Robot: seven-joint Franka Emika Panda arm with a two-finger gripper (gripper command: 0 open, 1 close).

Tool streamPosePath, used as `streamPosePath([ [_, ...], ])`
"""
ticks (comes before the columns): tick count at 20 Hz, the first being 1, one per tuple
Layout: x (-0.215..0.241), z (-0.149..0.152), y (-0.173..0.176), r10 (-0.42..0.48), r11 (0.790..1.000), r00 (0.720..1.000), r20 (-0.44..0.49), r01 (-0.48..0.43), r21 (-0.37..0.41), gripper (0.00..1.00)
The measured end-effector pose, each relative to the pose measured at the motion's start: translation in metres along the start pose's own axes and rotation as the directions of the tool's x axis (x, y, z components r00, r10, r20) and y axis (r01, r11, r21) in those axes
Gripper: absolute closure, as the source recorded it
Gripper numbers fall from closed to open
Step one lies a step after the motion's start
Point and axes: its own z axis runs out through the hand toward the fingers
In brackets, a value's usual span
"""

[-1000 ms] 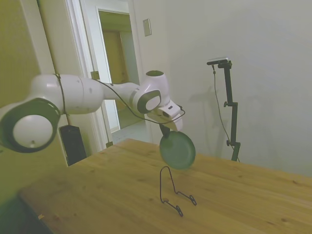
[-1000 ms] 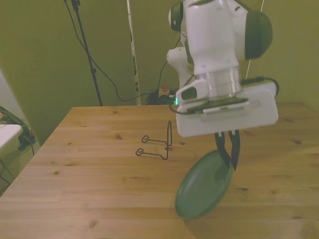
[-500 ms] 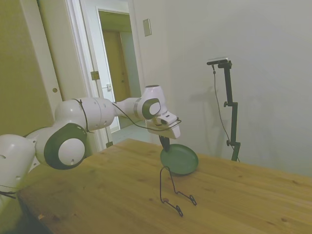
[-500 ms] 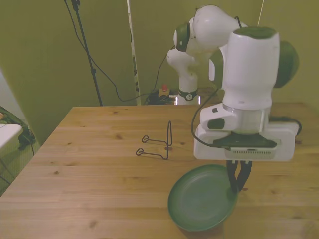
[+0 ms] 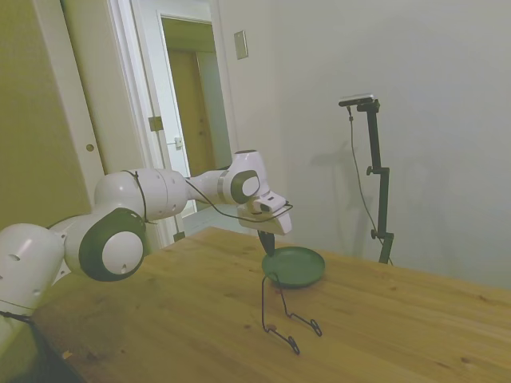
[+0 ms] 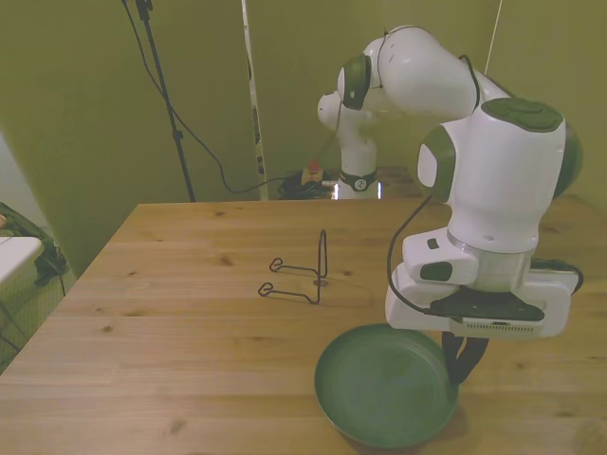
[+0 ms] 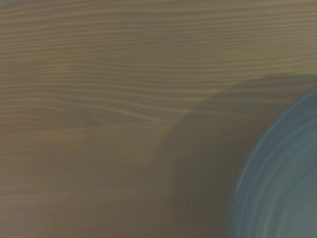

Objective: Unload the plate

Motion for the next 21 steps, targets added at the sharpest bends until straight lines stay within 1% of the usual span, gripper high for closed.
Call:
streamPosePath([
  [8, 0.001, -0.002, 0.0, 0.001, 1.0, 1.0, -0.003, -0.001, 0.002, 0.0],
  [11, 0.002, -0.012, 0.0, 0.003, 1.0, 1.0, -0.008, -0.002, 0.012, 0.0],
  [13, 0.004, -0.033, 0.001, 0.006, 0.999, 1.0, -0.017, -0.006, 0.034, 0.0],
  [16, -0.001, -0.086, 0.007, 0.009, 0.996, 1.0, -0.026, -0.007, 0.084, 0.0],
  [18, -0.013, -0.124, 0.013, 0.0, 0.994, 1.0, -0.023, 0.002, 0.112, 0.0],
  [21, -0.046, -0.176, 0.021, -0.034, 0.988, 0.999, -0.011, 0.035, 0.147, 0.0],
])
